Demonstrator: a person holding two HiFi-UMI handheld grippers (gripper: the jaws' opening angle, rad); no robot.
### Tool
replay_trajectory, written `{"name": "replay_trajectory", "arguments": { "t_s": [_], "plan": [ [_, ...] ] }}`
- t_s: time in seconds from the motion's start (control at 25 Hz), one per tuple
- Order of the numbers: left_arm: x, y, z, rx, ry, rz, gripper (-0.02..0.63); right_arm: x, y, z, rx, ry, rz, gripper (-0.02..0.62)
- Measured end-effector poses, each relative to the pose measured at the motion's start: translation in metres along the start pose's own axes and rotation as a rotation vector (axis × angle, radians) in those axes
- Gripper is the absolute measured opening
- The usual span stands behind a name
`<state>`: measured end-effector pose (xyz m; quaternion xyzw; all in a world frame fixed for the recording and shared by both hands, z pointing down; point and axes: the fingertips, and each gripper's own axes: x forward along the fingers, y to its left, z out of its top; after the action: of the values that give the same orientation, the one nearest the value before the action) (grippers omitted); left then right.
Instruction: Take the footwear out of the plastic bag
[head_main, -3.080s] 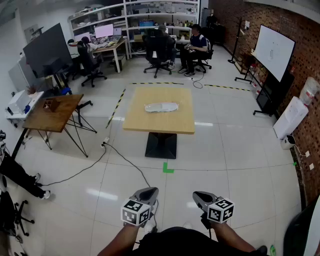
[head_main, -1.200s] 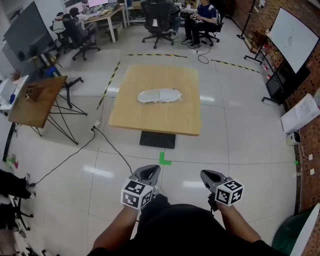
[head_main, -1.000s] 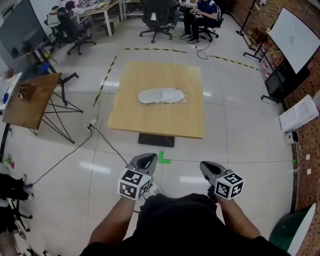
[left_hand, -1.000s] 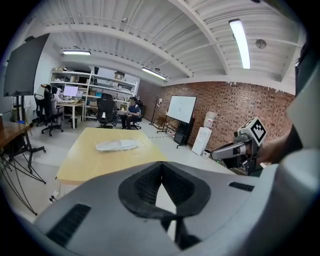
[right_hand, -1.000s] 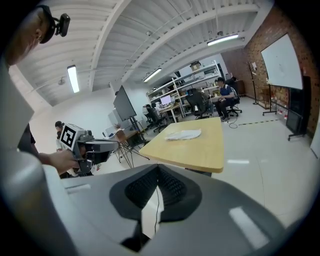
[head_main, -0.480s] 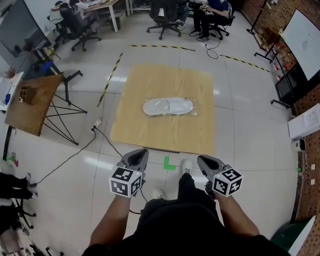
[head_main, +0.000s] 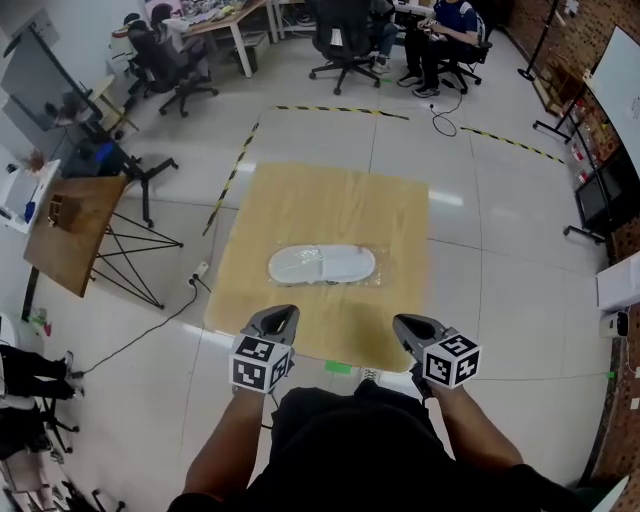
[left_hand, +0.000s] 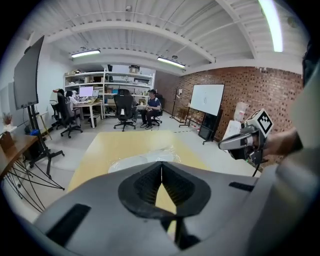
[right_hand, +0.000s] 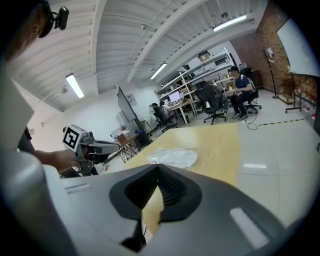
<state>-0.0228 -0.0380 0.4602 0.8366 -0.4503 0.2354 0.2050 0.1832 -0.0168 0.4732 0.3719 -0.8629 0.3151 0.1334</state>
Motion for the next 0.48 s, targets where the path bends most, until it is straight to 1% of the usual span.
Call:
{"name": "replay_trajectory", "arguments": {
  "t_s": [0.08, 0.16, 0.24, 0.4, 0.48],
  "plan": [
    [0.024, 0.006, 0.011, 0.014, 0.008, 0.027, 0.009, -0.001, -0.023, 0.008, 0.001, 0.0, -0.001, 0.003],
    [0.05, 0.013, 0.022, 0.037, 0.026, 0.03, 0.057, -0.003, -0.052, 0.011, 0.026, 0.003, -0.029, 0.003],
    [0.078, 0.024, 0.025, 0.075, 0.073, 0.019, 0.086, -0.005, -0.076, 0.01, 0.071, 0.009, -0.061, 0.003],
    [0.13, 0.064, 0.004, 0.141, 0.188, -0.004, 0.106, 0.004, -0.092, 0.003, 0.111, 0.028, -0.111, 0.003],
    [0.157, 0.081, -0.01, 0.159, 0.241, -0.034, 0.126, 0.014, -0.098, 0.001, 0.13, 0.022, -0.138, 0.003]
  ]
}}
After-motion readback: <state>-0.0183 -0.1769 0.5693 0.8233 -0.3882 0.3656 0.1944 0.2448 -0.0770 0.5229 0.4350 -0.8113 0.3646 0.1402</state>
